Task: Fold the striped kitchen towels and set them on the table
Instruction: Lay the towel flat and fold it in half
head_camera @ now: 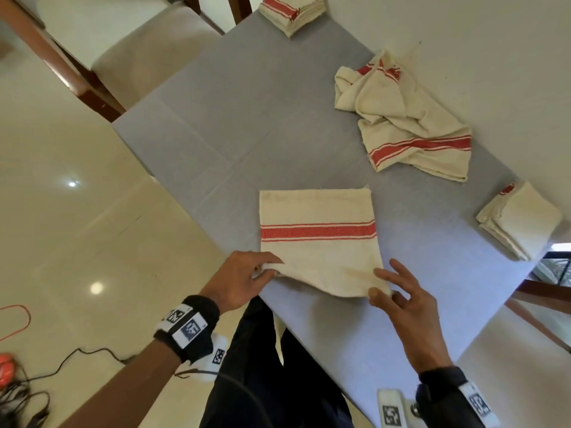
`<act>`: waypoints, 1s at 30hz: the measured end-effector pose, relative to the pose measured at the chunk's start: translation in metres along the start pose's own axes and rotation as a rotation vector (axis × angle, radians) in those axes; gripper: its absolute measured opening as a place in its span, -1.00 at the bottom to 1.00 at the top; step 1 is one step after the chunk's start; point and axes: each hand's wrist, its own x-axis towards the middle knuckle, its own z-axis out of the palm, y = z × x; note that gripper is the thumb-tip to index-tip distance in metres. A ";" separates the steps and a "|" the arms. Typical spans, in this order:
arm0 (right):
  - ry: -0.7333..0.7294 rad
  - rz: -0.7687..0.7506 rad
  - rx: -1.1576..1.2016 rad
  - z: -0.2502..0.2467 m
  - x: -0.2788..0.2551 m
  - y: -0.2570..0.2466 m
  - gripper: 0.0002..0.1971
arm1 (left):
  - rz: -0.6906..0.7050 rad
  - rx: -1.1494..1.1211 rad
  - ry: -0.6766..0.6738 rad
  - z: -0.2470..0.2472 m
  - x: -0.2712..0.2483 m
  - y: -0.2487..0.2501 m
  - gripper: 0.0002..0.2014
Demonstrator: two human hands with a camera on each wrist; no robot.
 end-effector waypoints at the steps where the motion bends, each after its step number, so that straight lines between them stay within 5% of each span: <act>1: -0.042 0.003 0.005 -0.002 -0.003 -0.001 -0.60 | -0.005 -0.060 0.013 -0.001 0.000 -0.001 -0.77; 4: -0.124 -0.044 -0.127 -0.004 0.002 -0.005 -0.49 | -0.024 -0.135 0.075 -0.006 0.004 0.003 -0.77; 9: 0.088 -0.244 -0.457 -0.002 0.038 -0.025 -0.79 | -0.056 -0.227 0.168 -0.013 0.019 0.014 -0.80; 14: 0.091 -0.325 -0.524 0.012 0.080 -0.067 -0.95 | -0.099 -0.161 0.292 -0.029 0.049 0.011 -0.90; 23: 0.140 -0.305 -0.685 0.052 0.152 -0.061 -0.76 | -0.276 -0.070 0.365 -0.010 0.088 -0.007 -0.73; 30: 0.207 -0.426 -0.767 0.069 0.166 -0.039 -0.73 | -0.335 0.104 0.414 -0.007 0.098 -0.002 -0.68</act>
